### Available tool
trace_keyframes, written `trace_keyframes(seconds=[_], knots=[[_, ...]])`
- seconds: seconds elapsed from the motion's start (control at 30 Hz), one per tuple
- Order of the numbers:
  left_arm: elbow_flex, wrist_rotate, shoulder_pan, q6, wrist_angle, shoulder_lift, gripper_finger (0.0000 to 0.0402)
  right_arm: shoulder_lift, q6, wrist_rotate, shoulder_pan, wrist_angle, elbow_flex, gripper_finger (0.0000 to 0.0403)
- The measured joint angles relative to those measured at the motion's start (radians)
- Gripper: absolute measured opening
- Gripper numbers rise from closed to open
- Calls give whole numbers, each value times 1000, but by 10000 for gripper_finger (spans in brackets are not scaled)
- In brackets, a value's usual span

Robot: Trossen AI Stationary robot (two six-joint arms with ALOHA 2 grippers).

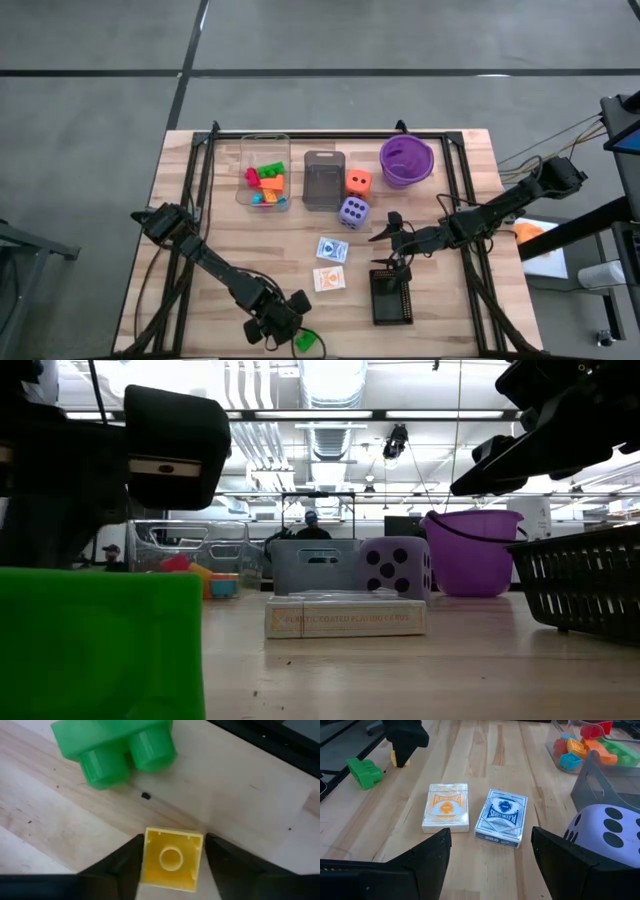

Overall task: Pick & Place Toys
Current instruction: Put the light yellow game piece into the transparent bin

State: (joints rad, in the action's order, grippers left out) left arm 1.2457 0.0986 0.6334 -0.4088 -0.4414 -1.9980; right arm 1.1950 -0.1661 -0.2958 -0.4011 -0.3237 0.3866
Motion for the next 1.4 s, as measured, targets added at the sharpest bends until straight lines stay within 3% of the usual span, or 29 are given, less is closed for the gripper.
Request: trace_keyframes(seconds=[0.13,0.43,0.67,0.77,0.97,1.03,1.1,1.23,1.4], knots=[[0,-9,0,0,2,1,129,0,0,0,0,5,0,275],[-3,-139,14,103,-54,23,128,0,0,0,0,5,0,275],[-11,-155,12,190,-33,158,128,0,1,1,0,5,0,275],[-83,-160,11,208,125,230,128,0,1,1,0,5,0,275],[-464,-165,-7,229,910,332,128,0,5,1,0,3,0,275],[-584,-235,-23,236,1153,348,128,0,5,1,0,3,0,275],[-678,-368,-42,239,1311,368,128,0,5,1,0,2,0,275],[-789,-599,-113,253,1385,463,128,0,5,1,0,-2,0,275],[-828,-704,-266,262,1183,667,128,0,5,1,0,-7,0,275]])
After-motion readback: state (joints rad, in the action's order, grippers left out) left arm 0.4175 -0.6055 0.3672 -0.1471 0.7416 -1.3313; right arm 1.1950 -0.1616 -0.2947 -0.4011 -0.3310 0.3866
